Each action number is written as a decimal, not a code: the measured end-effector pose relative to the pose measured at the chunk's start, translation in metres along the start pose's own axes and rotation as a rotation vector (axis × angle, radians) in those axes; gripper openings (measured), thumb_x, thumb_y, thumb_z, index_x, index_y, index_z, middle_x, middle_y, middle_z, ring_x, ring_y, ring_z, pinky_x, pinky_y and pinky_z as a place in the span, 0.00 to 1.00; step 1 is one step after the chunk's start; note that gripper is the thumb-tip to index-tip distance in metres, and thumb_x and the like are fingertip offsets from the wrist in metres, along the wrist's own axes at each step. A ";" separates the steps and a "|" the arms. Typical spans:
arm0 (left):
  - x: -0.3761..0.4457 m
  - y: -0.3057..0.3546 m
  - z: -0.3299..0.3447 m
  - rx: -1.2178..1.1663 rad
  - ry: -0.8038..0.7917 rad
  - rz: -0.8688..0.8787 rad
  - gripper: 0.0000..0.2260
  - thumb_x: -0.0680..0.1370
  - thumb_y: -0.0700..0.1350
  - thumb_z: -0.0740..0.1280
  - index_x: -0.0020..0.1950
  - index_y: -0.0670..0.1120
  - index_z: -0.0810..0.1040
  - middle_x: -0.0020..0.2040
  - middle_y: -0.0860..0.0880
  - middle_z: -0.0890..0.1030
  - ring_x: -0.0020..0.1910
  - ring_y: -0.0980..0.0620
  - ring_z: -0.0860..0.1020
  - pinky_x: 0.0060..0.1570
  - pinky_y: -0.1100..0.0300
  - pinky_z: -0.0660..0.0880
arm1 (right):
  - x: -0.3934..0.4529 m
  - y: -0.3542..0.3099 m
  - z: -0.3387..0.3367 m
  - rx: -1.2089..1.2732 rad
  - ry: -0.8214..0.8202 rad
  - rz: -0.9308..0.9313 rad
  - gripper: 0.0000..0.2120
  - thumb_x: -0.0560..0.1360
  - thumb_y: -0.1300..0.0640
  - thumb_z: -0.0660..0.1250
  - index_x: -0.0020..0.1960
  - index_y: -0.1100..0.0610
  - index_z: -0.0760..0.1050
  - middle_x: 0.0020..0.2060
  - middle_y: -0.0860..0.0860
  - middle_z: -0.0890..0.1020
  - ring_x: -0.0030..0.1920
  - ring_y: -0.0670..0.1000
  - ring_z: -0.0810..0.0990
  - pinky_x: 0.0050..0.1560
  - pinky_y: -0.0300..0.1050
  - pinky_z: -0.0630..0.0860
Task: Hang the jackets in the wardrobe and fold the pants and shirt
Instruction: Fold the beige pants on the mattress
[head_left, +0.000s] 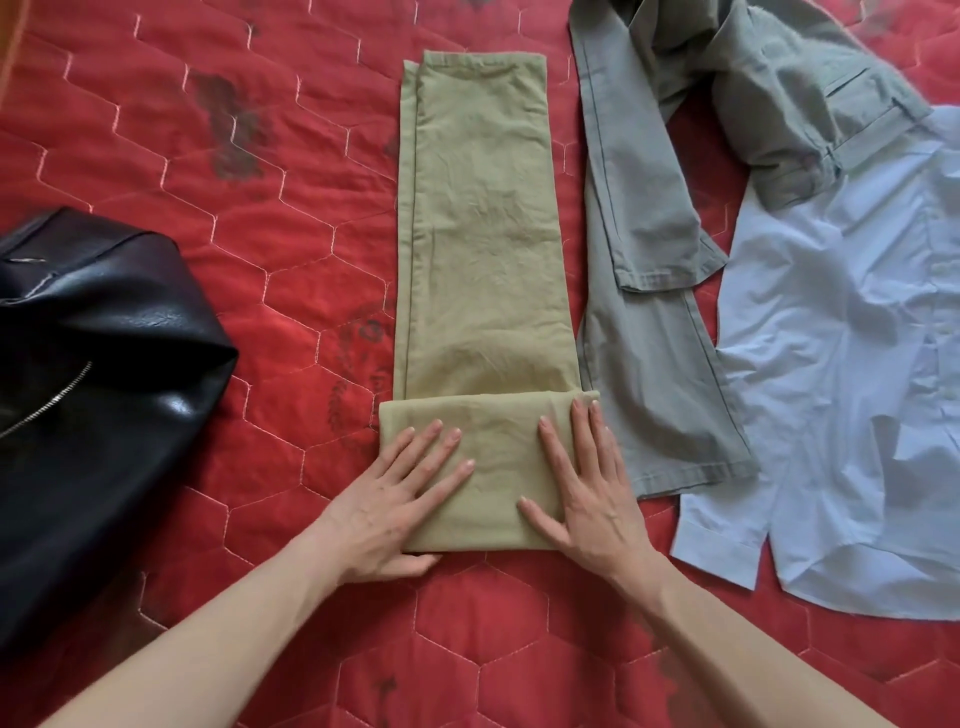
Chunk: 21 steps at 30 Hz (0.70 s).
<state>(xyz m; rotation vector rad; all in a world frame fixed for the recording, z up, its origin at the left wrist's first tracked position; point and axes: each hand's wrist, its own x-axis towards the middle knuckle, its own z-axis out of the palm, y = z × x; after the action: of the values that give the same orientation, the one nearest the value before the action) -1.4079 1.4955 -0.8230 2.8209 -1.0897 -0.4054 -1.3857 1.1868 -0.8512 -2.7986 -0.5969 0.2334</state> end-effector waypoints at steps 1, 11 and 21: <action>0.001 0.009 -0.004 0.025 -0.030 -0.035 0.51 0.71 0.66 0.69 0.85 0.43 0.54 0.84 0.34 0.50 0.83 0.32 0.49 0.80 0.35 0.52 | -0.003 0.003 -0.002 -0.027 -0.019 -0.042 0.47 0.78 0.28 0.61 0.85 0.54 0.51 0.84 0.62 0.46 0.84 0.65 0.46 0.82 0.63 0.51; 0.031 0.084 -0.007 0.073 -0.207 -0.475 0.39 0.78 0.40 0.57 0.84 0.42 0.39 0.82 0.30 0.49 0.80 0.26 0.50 0.71 0.25 0.61 | -0.039 -0.004 -0.029 -0.154 -0.185 -0.125 0.49 0.65 0.56 0.67 0.84 0.61 0.57 0.83 0.65 0.51 0.82 0.70 0.52 0.75 0.65 0.68; 0.013 0.075 -0.046 -0.129 -0.489 -0.386 0.43 0.74 0.31 0.56 0.85 0.45 0.39 0.84 0.36 0.36 0.82 0.33 0.35 0.79 0.32 0.42 | -0.063 -0.019 -0.063 -0.095 -0.064 -0.155 0.32 0.70 0.65 0.62 0.74 0.57 0.76 0.74 0.59 0.75 0.70 0.60 0.79 0.58 0.50 0.83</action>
<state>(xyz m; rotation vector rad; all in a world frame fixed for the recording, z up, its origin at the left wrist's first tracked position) -1.4343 1.4302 -0.7684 2.8768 -0.5244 -1.1990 -1.4363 1.1623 -0.7793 -2.8255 -0.8568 0.2699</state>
